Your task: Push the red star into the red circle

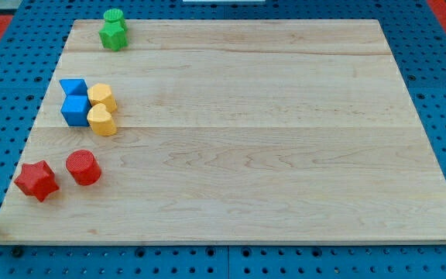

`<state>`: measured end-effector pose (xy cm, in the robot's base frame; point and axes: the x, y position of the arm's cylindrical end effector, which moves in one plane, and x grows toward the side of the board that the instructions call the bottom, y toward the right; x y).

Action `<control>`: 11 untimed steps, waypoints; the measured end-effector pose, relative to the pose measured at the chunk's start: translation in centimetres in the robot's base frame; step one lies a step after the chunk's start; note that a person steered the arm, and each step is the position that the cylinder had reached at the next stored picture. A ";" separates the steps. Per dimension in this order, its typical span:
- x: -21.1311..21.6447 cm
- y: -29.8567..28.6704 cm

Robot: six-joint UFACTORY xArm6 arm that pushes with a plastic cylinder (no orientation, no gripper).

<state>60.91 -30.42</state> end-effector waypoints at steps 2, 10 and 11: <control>-0.6 0.0; -10.3 11.2; -9.3 11.5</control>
